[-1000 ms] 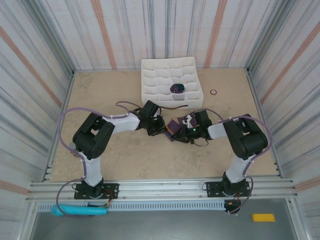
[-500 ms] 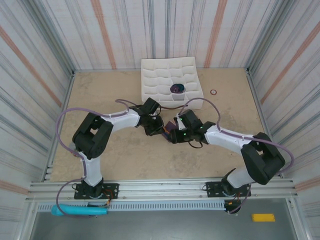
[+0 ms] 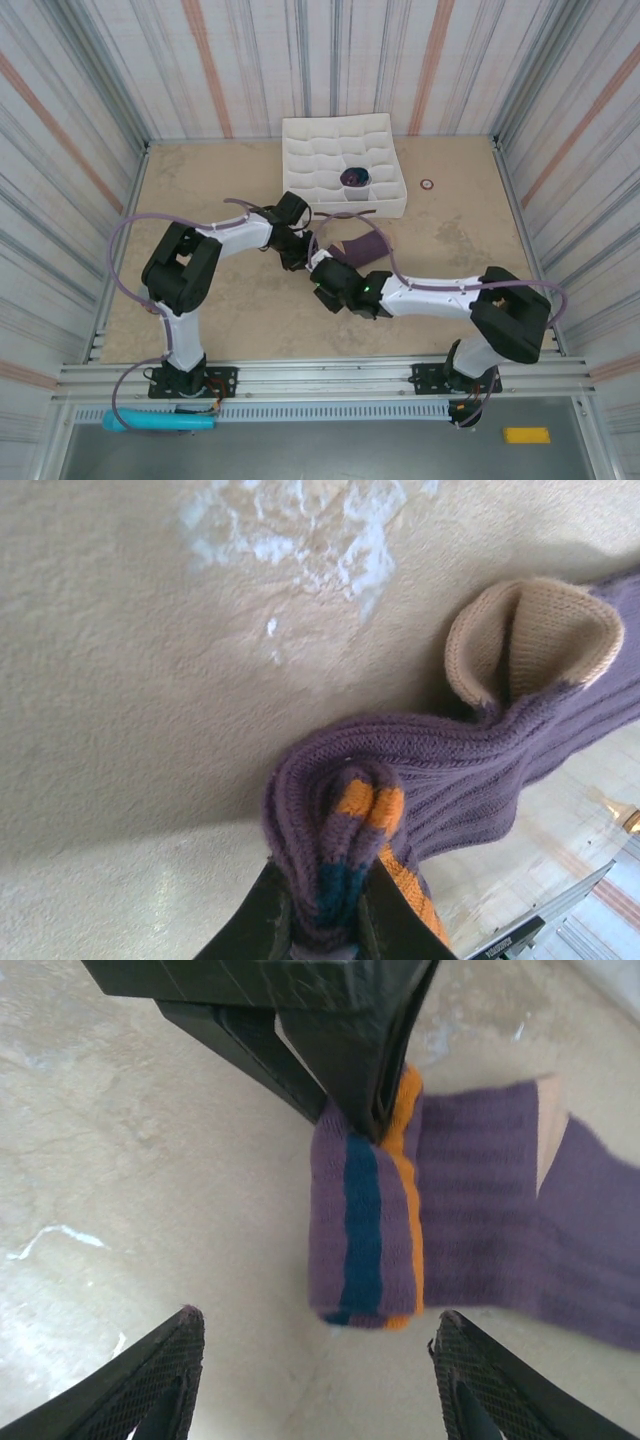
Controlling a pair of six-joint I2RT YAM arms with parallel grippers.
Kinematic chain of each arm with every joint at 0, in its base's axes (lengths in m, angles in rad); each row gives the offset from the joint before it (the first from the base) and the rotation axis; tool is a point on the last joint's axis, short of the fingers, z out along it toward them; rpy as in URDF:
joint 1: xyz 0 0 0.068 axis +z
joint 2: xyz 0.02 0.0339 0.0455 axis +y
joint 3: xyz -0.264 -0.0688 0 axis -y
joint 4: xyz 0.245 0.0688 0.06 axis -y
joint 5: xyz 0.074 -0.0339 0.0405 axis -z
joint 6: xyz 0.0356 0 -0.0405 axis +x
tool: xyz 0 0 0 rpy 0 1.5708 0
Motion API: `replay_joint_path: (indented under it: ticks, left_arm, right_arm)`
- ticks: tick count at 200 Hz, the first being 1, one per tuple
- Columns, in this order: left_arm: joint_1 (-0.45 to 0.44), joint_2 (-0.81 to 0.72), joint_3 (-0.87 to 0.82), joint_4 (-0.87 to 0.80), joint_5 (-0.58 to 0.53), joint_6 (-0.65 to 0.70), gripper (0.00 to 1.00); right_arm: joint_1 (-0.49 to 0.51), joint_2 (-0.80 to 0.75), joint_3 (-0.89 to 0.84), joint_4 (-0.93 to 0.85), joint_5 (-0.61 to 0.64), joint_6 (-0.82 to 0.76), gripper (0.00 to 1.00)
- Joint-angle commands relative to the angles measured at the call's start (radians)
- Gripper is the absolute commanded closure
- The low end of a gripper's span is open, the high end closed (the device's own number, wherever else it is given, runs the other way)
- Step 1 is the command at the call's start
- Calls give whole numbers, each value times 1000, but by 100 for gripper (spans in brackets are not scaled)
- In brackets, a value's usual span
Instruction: Roll the socks
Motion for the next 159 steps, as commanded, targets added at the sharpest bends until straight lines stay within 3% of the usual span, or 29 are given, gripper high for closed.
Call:
replay_joint_path:
  ticks: [1,77,92,111,140,159]
  left_arm:
    - [9,30,22,-64,24,31,100]
    - [11,26,16,-70,35,37,100]
    - [12,27,13,-67,38,35,100]
    - [12,26,4,-43,49,25,100]
    - [13,1,-22,-5,40,16,61]
    - [12,-24,-34,14,25,11,39]
  right_arm:
    - [27,72,27,68,179,-98,38]
    - [48,244,47,155,311,-107,47]
    - [49,257,45,153,310,-101,55]
    - [47,266,47,141,296,-87,74]
    - [34,259,34,127,246,-47,100]
    - [5,245,19,115,159,-9,100]
